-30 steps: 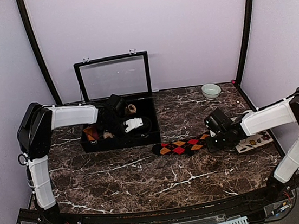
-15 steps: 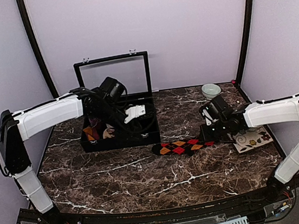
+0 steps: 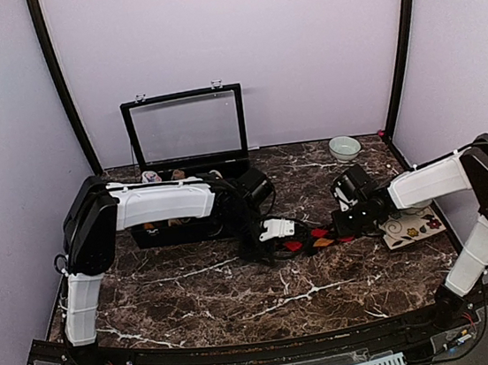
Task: Roll the socks
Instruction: Rotate the sock at the center of the board, then move the sock to the center of the board.
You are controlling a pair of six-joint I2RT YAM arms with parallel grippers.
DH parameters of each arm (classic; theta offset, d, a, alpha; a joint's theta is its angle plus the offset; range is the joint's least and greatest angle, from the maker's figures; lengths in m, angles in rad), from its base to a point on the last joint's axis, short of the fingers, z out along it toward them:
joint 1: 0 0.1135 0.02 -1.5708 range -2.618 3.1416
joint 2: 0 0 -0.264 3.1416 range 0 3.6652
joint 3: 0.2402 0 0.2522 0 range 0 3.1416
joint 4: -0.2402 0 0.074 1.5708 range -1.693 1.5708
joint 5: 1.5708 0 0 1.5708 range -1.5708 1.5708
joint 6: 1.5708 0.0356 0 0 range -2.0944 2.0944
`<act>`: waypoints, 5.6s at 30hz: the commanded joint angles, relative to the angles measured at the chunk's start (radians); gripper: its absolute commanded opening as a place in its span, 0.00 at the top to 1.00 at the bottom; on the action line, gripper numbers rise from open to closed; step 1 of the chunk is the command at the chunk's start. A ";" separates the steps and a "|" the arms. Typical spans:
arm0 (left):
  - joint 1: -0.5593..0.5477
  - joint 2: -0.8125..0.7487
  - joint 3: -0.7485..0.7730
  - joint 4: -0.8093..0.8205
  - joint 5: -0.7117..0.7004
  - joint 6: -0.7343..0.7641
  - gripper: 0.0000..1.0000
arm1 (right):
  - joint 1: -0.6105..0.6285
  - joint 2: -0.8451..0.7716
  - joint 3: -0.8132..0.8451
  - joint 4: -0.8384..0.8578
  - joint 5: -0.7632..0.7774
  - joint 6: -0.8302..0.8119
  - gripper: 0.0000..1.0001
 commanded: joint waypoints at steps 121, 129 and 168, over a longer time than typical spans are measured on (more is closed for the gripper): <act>0.400 -0.685 -0.508 0.036 -0.002 -0.116 0.01 | 0.498 -0.105 -0.216 0.246 -0.057 0.404 0.86; 0.400 -0.727 -0.546 0.029 0.017 -0.084 0.01 | 0.541 0.094 -0.095 0.372 -0.159 0.410 0.88; 0.267 -0.494 -0.480 -0.001 0.212 -0.094 0.02 | 0.904 -0.282 -0.343 0.612 0.489 -0.224 0.13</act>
